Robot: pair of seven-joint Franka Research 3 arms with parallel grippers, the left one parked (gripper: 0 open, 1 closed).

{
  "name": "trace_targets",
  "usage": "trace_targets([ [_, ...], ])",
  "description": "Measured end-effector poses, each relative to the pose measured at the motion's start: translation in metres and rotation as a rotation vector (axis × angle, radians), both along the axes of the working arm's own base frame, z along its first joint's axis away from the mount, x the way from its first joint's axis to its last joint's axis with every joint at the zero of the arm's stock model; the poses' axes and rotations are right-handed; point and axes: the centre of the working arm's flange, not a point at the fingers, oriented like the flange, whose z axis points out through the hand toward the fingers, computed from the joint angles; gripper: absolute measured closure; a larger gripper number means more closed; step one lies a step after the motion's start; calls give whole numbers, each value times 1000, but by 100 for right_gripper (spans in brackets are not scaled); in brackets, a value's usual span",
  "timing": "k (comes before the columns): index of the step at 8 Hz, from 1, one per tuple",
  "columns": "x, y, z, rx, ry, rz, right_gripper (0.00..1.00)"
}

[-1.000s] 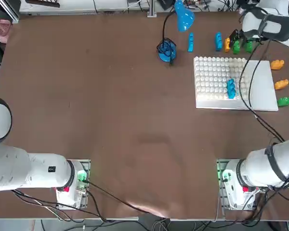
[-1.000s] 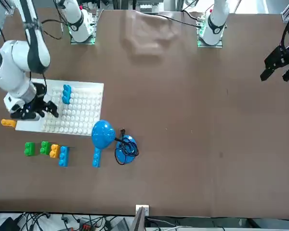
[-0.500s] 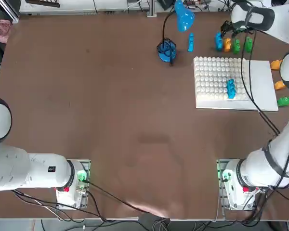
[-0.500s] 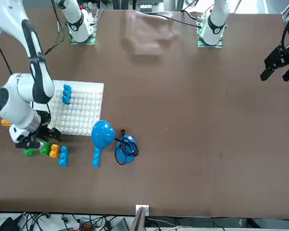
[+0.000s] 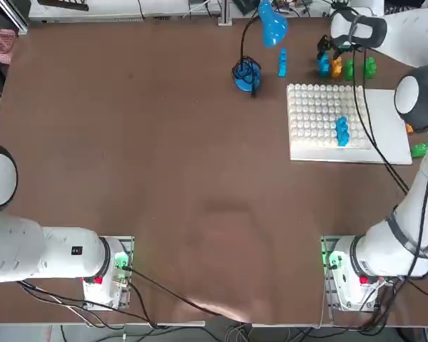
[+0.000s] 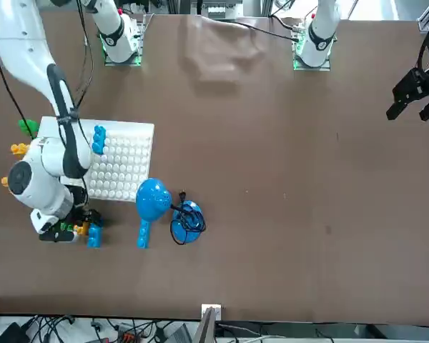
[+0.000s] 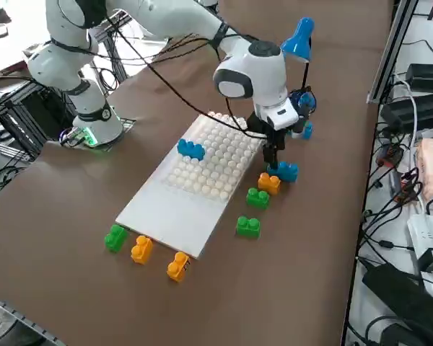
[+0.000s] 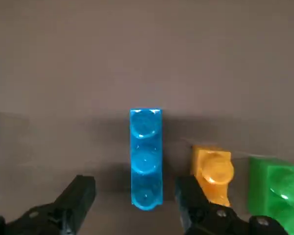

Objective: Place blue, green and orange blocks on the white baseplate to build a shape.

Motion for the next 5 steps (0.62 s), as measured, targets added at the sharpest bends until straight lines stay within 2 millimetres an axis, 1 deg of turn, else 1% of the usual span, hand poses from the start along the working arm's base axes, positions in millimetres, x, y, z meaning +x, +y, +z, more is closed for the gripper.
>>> trace_targets([
  [2, 5, 2, -15, 1, 8, 3, 0],
  [5, 7, 4, -17, 1, 6, 4, 0],
])
